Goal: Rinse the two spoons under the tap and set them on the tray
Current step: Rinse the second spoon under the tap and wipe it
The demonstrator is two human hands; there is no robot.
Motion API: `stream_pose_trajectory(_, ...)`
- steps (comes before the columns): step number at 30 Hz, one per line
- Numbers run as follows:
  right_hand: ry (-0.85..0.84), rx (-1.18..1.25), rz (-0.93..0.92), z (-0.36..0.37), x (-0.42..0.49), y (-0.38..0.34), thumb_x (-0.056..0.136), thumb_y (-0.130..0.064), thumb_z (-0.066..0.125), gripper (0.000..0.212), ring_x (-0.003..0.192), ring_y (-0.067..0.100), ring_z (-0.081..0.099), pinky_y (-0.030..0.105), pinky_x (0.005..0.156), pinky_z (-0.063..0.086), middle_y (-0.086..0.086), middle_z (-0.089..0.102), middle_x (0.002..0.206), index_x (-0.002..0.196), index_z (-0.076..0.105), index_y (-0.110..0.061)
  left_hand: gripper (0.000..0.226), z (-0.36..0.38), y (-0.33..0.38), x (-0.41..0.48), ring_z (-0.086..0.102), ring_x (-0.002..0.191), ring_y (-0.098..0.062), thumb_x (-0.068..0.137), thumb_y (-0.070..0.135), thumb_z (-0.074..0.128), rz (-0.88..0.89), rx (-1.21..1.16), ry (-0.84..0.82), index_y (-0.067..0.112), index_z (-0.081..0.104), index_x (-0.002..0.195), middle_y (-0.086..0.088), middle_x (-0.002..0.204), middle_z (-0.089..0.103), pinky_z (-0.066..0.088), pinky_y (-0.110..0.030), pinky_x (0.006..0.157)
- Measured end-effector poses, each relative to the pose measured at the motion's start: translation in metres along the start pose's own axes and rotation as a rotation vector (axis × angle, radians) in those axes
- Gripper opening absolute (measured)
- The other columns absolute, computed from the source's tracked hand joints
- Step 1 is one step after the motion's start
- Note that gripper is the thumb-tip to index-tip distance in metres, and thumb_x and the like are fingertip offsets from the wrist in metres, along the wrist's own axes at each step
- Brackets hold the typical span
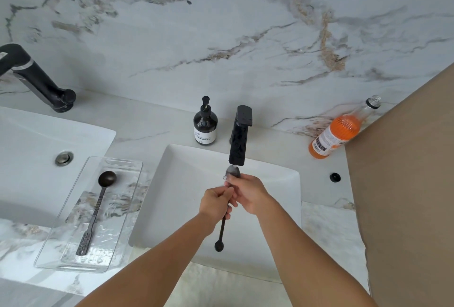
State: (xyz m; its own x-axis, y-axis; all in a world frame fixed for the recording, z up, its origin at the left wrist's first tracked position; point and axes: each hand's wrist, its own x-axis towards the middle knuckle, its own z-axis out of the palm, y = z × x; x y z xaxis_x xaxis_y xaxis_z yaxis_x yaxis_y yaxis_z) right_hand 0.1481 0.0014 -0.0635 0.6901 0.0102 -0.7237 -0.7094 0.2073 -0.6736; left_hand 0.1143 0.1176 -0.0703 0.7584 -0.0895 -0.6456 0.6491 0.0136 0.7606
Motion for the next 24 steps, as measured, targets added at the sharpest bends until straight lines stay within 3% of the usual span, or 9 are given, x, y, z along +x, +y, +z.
stream_pose_trajectory(3,0.113,-0.015,0.005,0.0,0.003,-0.008,0.092,-0.012,0.061,0.012,0.055,0.023,0.059,0.029,0.05,0.046,0.011,0.067,0.067,0.088,0.063,0.0,0.029,0.003,0.004,-0.002,0.043,0.044,-0.013,0.1,0.019,0.053,0.031,0.01,-0.043,0.005,0.07,0.081,-0.005,0.062,0.063,0.039,-0.023,0.042)
stream_pose_trajectory(7,-0.078,0.029,0.007,-0.006,0.003,-0.024,0.089,0.013,0.045,0.022,0.084,0.035,0.066,0.033,0.057,0.044,0.022,0.073,0.086,0.095,0.064,0.005,0.031,0.001,0.01,0.002,0.041,0.044,-0.012,0.1,0.021,0.052,0.046,0.057,0.002,0.009,0.067,0.076,-0.004,0.062,0.065,0.035,-0.023,0.044)
stream_pose_trajectory(10,-0.027,0.0,-0.019,-0.003,0.005,-0.03,0.09,0.016,0.045,0.022,0.075,0.031,0.071,0.031,0.049,0.046,0.022,0.071,0.086,0.101,0.062,0.008,0.032,-0.002,0.013,0.006,0.037,0.04,-0.011,0.101,0.019,0.05,0.046,0.025,-0.02,0.007,0.064,0.074,-0.007,0.063,0.063,0.031,-0.021,0.043)
stream_pose_trajectory(14,0.142,-0.13,-0.04,0.007,0.011,-0.029,0.09,-0.002,0.06,0.007,0.054,0.028,0.066,0.028,0.042,0.044,0.019,0.072,0.074,0.088,0.064,0.004,0.033,0.005,0.013,0.007,0.031,0.038,-0.01,0.103,0.015,0.048,0.006,-0.099,-0.063,0.002,0.063,0.077,-0.007,0.06,0.06,0.026,-0.021,0.04)
stream_pose_trajectory(19,0.012,-0.022,0.024,0.002,0.012,-0.029,0.092,0.015,0.042,0.02,0.074,0.033,0.069,0.036,0.051,0.043,0.022,0.07,0.08,0.101,0.059,0.009,0.033,-0.004,0.009,0.009,0.03,0.039,-0.011,0.102,0.016,0.049,0.0,-0.052,-0.051,0.003,0.063,0.076,-0.011,0.064,0.059,0.026,-0.019,0.041)
stream_pose_trajectory(24,0.141,-0.059,0.01,0.009,0.013,-0.024,0.091,0.004,0.057,0.009,0.057,0.028,0.068,0.031,0.044,0.045,0.022,0.072,0.078,0.097,0.062,0.009,0.035,-0.004,0.007,0.011,0.031,0.038,-0.01,0.102,0.018,0.048,0.013,-0.023,-0.066,0.005,0.062,0.073,-0.01,0.064,0.059,0.027,-0.019,0.041)
